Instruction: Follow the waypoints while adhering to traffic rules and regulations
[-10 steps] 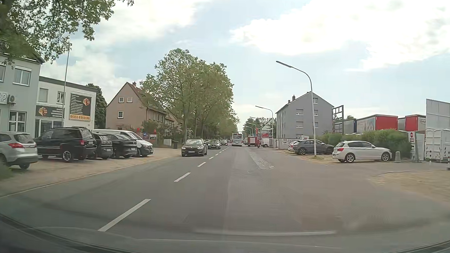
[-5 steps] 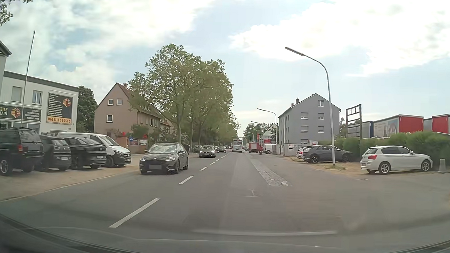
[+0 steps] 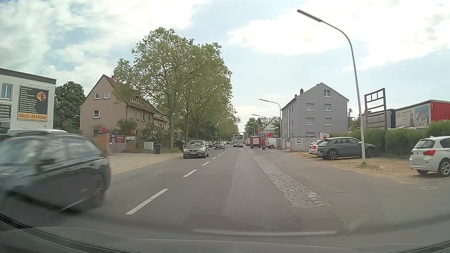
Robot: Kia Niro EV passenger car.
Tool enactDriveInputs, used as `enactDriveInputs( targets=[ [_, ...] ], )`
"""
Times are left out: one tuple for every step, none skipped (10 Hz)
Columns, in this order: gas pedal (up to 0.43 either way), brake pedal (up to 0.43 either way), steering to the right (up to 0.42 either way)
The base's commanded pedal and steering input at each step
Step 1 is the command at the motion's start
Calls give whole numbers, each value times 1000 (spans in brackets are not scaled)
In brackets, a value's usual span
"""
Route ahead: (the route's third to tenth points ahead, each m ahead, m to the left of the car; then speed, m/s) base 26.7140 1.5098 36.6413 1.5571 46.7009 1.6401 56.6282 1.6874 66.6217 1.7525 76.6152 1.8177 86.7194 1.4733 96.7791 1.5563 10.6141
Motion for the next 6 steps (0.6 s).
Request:
enactDriveInputs(
  targets=[
    [79, 18, -1],
    [79, 18, -2],
    [79, 18, -1],
    [79, 18, -1],
    [79, 18, -1],
    [79, 18, 0]
  ],
)
